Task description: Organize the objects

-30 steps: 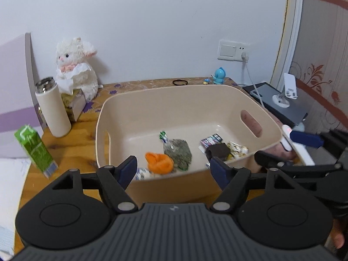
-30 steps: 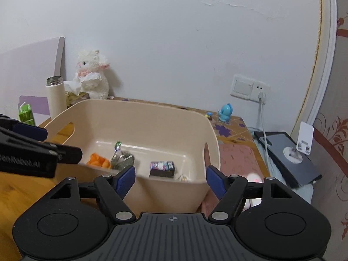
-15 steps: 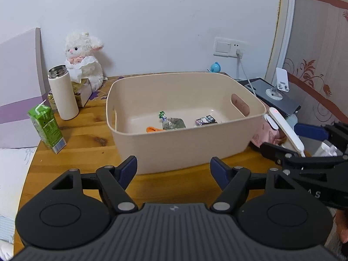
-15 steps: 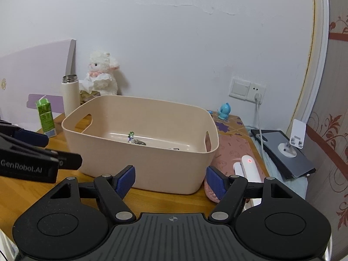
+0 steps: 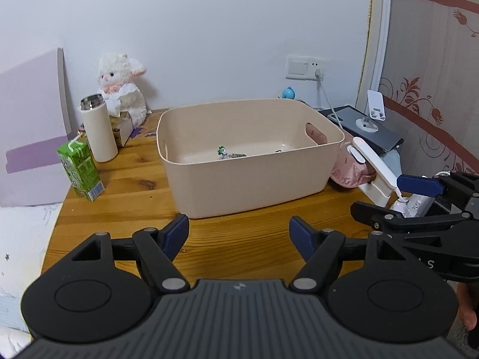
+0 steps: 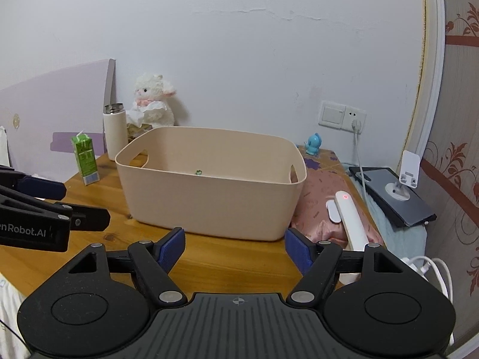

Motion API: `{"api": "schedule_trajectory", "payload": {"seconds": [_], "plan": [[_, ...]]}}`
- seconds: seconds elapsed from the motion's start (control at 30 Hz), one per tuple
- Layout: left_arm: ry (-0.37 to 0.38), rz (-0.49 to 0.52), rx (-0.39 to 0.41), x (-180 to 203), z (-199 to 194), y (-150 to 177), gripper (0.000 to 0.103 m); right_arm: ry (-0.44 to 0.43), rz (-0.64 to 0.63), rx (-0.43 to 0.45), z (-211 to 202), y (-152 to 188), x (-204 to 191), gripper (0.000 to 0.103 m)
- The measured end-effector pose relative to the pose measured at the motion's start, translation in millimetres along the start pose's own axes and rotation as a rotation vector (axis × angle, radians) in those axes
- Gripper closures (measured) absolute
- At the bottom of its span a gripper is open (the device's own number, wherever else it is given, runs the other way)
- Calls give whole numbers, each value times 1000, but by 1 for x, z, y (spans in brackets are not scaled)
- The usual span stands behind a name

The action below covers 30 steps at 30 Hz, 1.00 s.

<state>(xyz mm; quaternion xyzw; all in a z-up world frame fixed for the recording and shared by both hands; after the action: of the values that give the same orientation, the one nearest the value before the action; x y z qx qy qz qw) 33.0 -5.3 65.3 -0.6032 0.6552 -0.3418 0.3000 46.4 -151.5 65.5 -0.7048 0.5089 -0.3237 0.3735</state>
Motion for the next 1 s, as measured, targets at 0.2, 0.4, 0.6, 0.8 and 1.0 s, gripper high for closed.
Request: {"api": "schedule_trajectory", "payload": {"seconds": [0.2, 0.4, 0.6, 0.8, 1.0], "plan": [[0, 1, 17, 8, -14, 5, 28, -4, 29, -1, -12, 3, 5, 25], [-15, 5, 23, 15, -23, 11, 24, 1, 29, 5, -22, 8, 7, 24], [0, 21, 12, 19, -26, 14, 23, 4, 29, 4, -26, 10, 9, 24], [4, 25, 9, 20, -28, 15, 22, 4, 27, 4, -28, 11, 11, 23], [10, 33, 7, 21, -29, 16, 17, 2, 22, -4, -28, 13, 11, 23]]}}
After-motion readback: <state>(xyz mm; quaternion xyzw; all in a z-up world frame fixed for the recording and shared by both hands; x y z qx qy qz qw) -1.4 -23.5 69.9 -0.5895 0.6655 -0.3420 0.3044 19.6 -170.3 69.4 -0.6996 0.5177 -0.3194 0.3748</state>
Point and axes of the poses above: each gripper's, at about its wrist camera, not at the fingertips, and z roughly the way its jaws point, x to its right, y to its underside, the point moved 2 cm from there along z, roughly the way its jaws point, and after that the axes turned 2 degrees about y, right-handed, at the moved point
